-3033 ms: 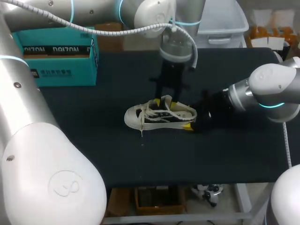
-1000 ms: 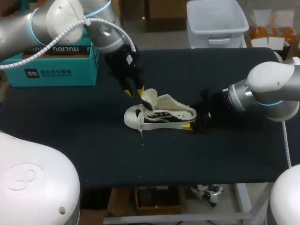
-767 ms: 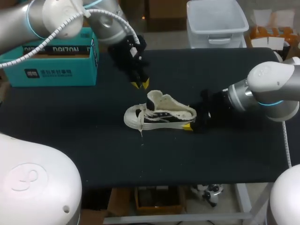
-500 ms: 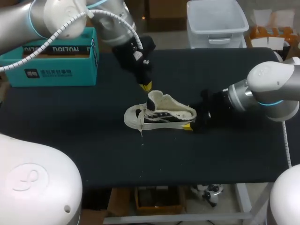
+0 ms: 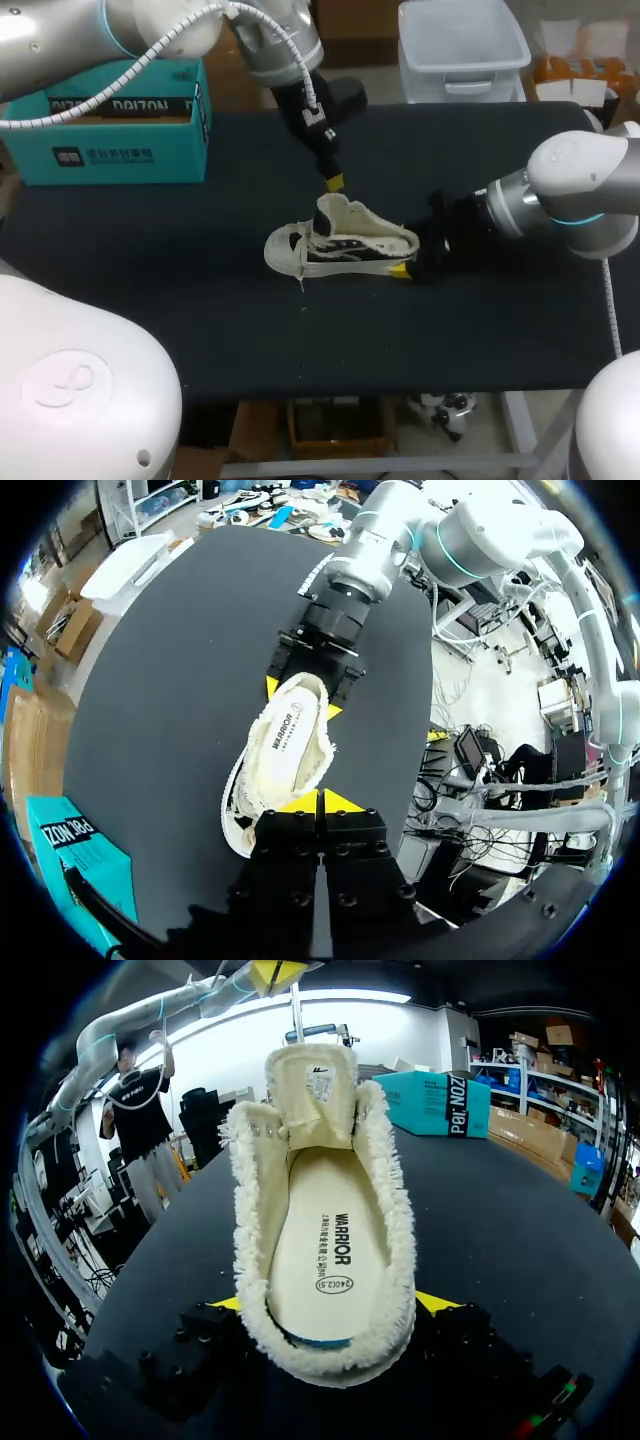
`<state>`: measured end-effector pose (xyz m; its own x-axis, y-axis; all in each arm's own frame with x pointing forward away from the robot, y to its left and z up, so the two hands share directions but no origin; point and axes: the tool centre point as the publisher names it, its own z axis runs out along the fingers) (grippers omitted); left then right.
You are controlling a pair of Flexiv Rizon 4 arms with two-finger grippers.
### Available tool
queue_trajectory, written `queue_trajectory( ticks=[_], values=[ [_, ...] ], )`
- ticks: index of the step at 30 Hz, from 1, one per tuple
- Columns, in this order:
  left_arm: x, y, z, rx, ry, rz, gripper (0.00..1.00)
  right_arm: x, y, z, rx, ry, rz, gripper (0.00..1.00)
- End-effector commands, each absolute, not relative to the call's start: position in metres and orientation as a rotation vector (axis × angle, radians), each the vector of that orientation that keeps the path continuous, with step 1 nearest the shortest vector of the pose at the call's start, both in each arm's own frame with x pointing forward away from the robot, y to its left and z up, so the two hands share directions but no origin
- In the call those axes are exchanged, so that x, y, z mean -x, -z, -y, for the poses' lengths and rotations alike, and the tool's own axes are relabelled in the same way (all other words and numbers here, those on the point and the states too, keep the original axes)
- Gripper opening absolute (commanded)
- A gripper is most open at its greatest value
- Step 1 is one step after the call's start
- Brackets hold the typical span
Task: Open the shoe tongue, take the insole out of the shoe, put the insole back into the shoe, and pack the shoe into the shoebox
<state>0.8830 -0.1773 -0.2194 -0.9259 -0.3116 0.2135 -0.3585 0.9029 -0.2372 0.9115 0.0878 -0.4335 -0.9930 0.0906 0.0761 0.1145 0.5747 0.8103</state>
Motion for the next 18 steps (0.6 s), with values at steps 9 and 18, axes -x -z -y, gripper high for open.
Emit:
queue_trajectory(
  ticks=[9,18],
  values=[
    [-0.891,0.216,0.187,0.087,0.061,3.003,0.0,-0.911,0.444,-0.085,0.178,1.43,2.763,0.0],
    [-0.895,0.255,0.183,0.121,-0.038,3.005,0.0,-0.911,0.444,-0.085,0.178,1.43,2.763,0.0]
  ],
)
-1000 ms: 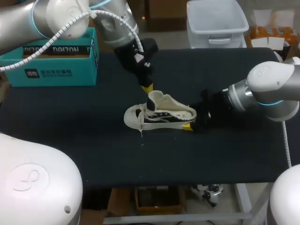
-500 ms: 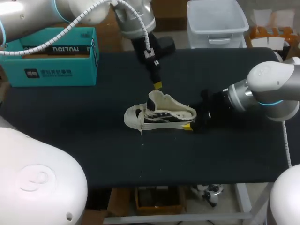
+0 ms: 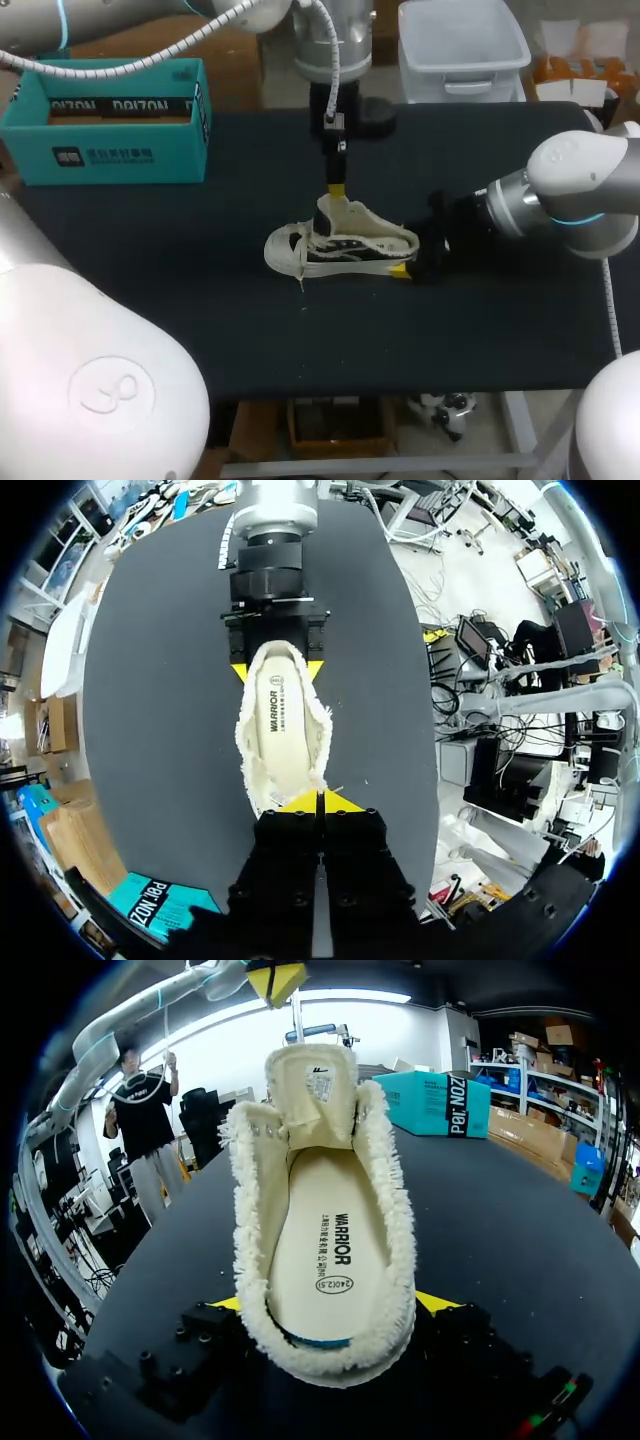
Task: Open the shoe tongue, take the insole out of the shoe, put the insole back into the shoe, and pack the shoe into the shoebox
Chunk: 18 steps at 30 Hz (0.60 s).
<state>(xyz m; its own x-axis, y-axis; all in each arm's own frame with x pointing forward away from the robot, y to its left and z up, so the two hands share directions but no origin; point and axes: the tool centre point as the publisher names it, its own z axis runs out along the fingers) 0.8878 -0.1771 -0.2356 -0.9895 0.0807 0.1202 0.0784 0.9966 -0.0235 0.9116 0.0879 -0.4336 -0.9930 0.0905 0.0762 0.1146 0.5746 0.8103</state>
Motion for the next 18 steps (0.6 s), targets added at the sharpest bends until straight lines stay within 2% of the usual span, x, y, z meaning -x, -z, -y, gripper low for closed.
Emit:
queue_trajectory(
  ticks=[1,9,18],
  values=[
    [-0.896,0.261,0.184,0.13,-0.066,3.002,0.0,-0.911,0.444,-0.085,0.178,1.43,2.763,0.0],
    [-0.896,0.281,0.184,0.185,-0.177,3.024,0.0,-0.911,0.444,-0.085,0.178,1.43,2.763,0.0],
    [-0.884,0.318,0.207,0.341,-0.128,3.063,0.0,-0.911,0.444,-0.085,0.178,1.43,2.763,0.0]
  ],
)
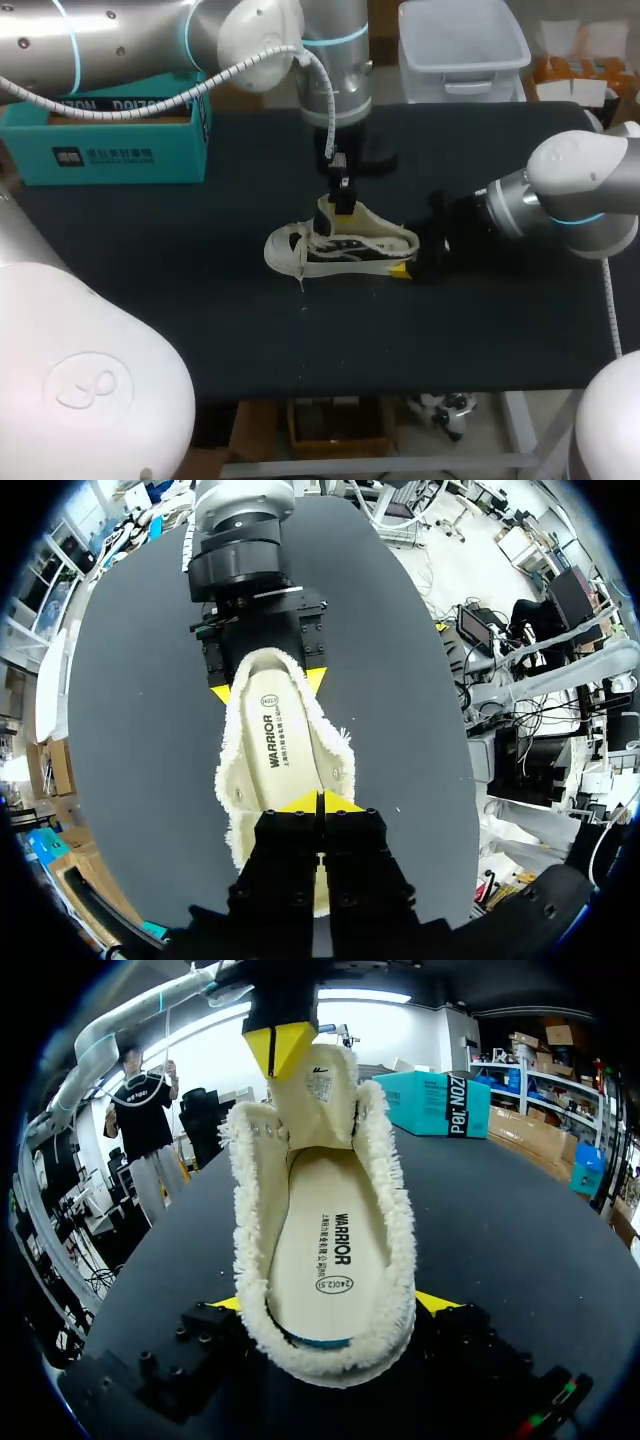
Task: Open the shoe tongue, take the insole out of the shoe, put the insole back into the shoe, and pack the shoe into the shoebox
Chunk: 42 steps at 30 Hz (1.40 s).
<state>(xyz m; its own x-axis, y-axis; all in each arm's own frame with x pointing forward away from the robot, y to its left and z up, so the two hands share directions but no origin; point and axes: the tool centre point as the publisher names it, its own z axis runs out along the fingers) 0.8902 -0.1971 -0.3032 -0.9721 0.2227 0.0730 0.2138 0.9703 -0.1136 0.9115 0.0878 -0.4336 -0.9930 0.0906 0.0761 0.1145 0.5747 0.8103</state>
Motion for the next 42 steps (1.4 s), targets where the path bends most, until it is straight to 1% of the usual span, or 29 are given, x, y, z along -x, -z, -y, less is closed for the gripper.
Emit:
queue_trajectory(
  ticks=[1,14,27,42],
  values=[
    [-0.886,0.322,0.209,0.343,-0.125,3.058,0.0,-0.911,0.444,-0.085,0.178,1.43,2.763,0.0],
    [-0.915,0.347,0.203,0.297,-0.141,2.981,0.0,-0.911,0.444,-0.085,0.178,1.43,2.763,0.0],
    [-0.889,0.37,0.202,0.325,-0.125,2.941,0.0,-0.911,0.444,-0.085,0.178,1.43,2.763,0.0],
    [-0.882,0.387,0.187,0.228,-0.105,2.945,0.0,-0.911,0.444,-0.085,0.178,1.43,2.763,0.0]
  ],
)
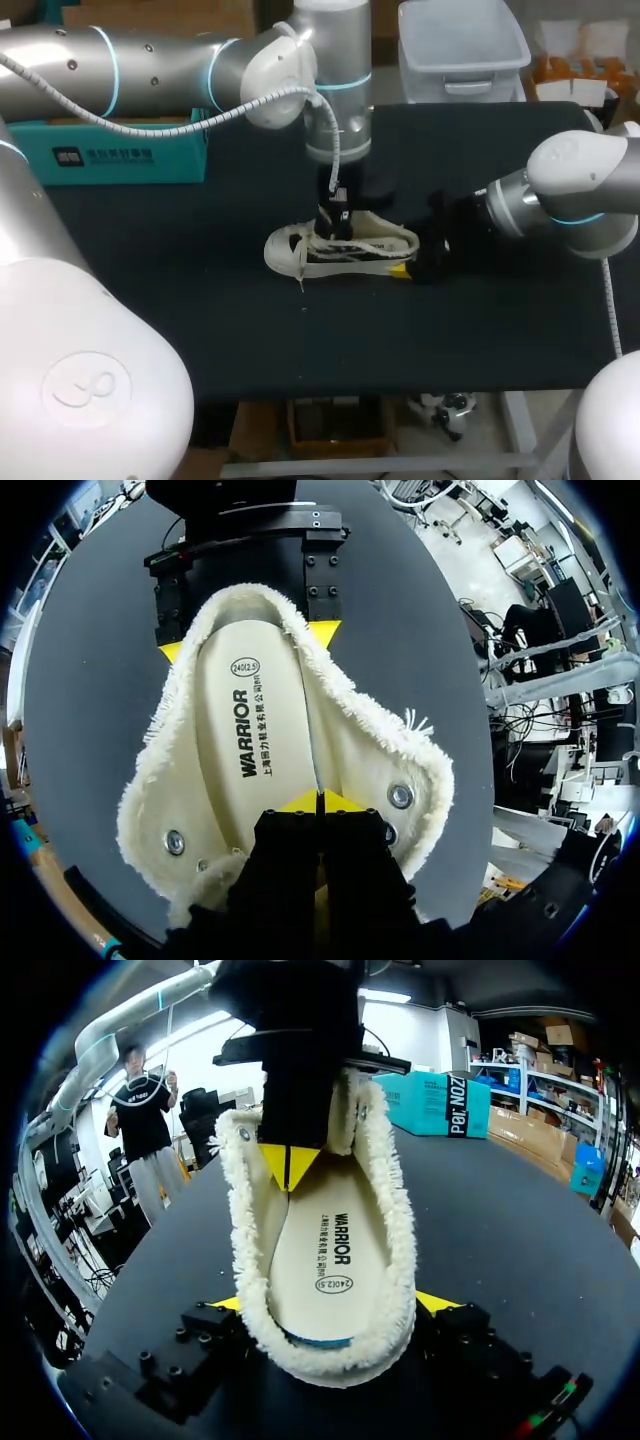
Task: Open the shoe tongue, take the insole out of the shoe, put the insole back into the shoe, and pack the shoe into the shoebox
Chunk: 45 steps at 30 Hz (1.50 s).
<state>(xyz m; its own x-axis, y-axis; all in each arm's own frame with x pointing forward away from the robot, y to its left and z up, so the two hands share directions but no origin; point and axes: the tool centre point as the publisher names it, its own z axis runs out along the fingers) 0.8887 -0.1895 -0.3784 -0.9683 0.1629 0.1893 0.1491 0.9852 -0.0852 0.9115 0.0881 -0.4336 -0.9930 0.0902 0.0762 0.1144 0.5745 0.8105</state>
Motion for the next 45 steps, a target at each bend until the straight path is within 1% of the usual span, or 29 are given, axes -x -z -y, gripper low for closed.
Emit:
queue_trajectory(
  ticks=[1,9,10,11,12,13,16,20,25,28,36,45],
  values=[
    [-0.881,0.391,0.188,0.223,-0.091,2.95,0.0,-0.911,0.444,-0.085,0.178,1.43,2.763,0.0],
    [-0.878,0.404,0.193,0.205,-0.06,2.956,0.0,-0.911,0.444,-0.085,0.178,1.43,2.763,0.0],
    [-0.878,0.405,0.193,0.201,-0.057,2.959,0.1,-0.911,0.444,-0.085,0.178,1.43,2.763,0.0],
    [-0.878,0.406,0.194,0.2,-0.057,2.96,0.13,-0.911,0.444,-0.085,0.178,1.43,2.763,0.0],
    [-0.879,0.405,0.194,0.195,-0.065,2.962,0.22,-0.911,0.444,-0.085,0.178,1.43,2.763,0.0],
    [-0.879,0.405,0.195,0.193,-0.067,2.964,0.25,-0.911,0.444,-0.085,0.178,1.43,2.763,0.0],
    [-0.88,0.403,0.197,0.187,-0.073,2.981,0.27,-0.911,0.444,-0.085,0.178,1.43,2.763,0.0],
    [-0.881,0.408,0.201,0.183,-0.056,2.994,0.29,-0.911,0.444,-0.085,0.178,1.43,2.763,0.0],
    [-0.881,0.417,0.204,0.149,-0.036,3.028,0.25,-0.911,0.444,-0.085,0.178,1.43,2.763,0.0],
    [-0.883,0.422,0.205,0.129,-0.02,3.058,0.25,-0.911,0.444,-0.085,0.178,1.43,2.763,0.0],
    [-0.888,0.443,0.203,0.11,-0.011,3.07,0.29,-0.911,0.444,-0.085,0.178,1.43,2.763,0.0],
    [-0.889,0.461,0.201,0.062,-0.02,3.172,0.29,-0.911,0.444,-0.085,0.178,1.43,2.763,0.0]
  ],
)
